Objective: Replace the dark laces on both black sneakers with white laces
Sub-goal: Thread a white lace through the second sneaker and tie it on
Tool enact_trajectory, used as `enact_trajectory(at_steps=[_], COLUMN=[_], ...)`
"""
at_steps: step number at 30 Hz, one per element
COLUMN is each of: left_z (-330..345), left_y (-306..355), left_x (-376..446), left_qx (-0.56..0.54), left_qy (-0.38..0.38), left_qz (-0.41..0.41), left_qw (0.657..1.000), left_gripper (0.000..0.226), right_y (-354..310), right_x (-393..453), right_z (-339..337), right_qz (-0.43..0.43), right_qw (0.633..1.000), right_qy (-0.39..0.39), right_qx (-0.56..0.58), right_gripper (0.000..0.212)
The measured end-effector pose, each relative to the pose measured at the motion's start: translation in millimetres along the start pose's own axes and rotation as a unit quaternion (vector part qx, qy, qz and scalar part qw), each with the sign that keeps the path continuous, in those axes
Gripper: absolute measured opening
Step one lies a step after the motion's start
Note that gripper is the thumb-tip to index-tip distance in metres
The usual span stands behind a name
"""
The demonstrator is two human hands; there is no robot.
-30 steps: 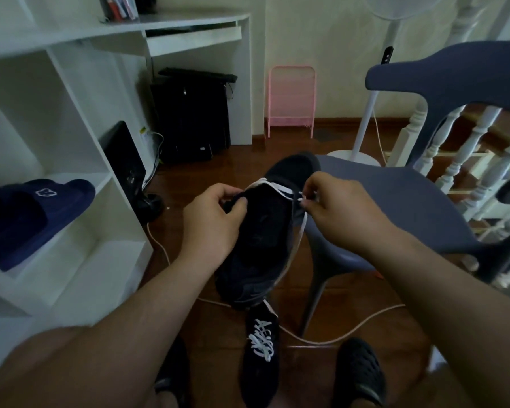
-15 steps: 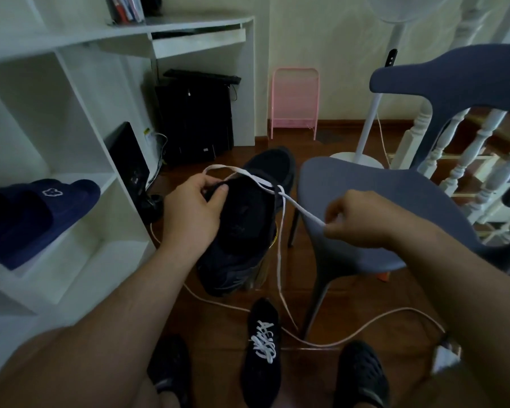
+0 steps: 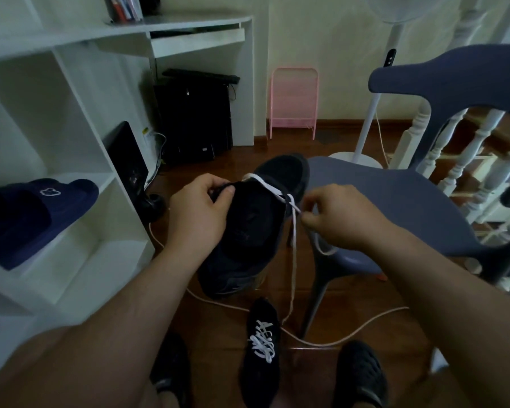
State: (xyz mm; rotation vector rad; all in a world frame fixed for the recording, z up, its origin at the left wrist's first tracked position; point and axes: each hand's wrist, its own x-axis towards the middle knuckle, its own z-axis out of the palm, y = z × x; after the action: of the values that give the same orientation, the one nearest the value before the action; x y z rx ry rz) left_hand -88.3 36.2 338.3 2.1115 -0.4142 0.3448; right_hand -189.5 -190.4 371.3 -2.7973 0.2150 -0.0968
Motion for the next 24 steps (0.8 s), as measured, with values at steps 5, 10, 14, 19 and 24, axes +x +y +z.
enact_trajectory(at_steps=[5,10,14,19,24], left_z=[-2,5,8,1,-11], left_y=[-4,0,2,-1,-8], left_x=[-1,-6,-7,-1,7], left_qx=[0.020,0.016,0.020,0.029,0.033], left_qy=[-0.001,-0.019,-0.023,-0.011,0.015], left_qz=[0.011,0.017,0.028,0.025,0.014], left_qw=[1.000,1.000,0.999,0.999,0.999], left_gripper=[0.012,0.009,0.010,0.010,0.015], right_y=[11,-4,-5,0,15], right_x=[4,2,4,3,-5], right_z=[6,2,16,11,16], right_qz=[0.073,-0.005,-0.005,-0.016,0.042], right_qw=[0.974,0.993,0.996,0.997,0.925], right_qy=[-0.188,0.038,0.055,0.012,-0.323], right_qx=[-0.102,0.113,0.066,0.073,-0.196], right_gripper=[0.010,0.009,0.016,0.013,0.007])
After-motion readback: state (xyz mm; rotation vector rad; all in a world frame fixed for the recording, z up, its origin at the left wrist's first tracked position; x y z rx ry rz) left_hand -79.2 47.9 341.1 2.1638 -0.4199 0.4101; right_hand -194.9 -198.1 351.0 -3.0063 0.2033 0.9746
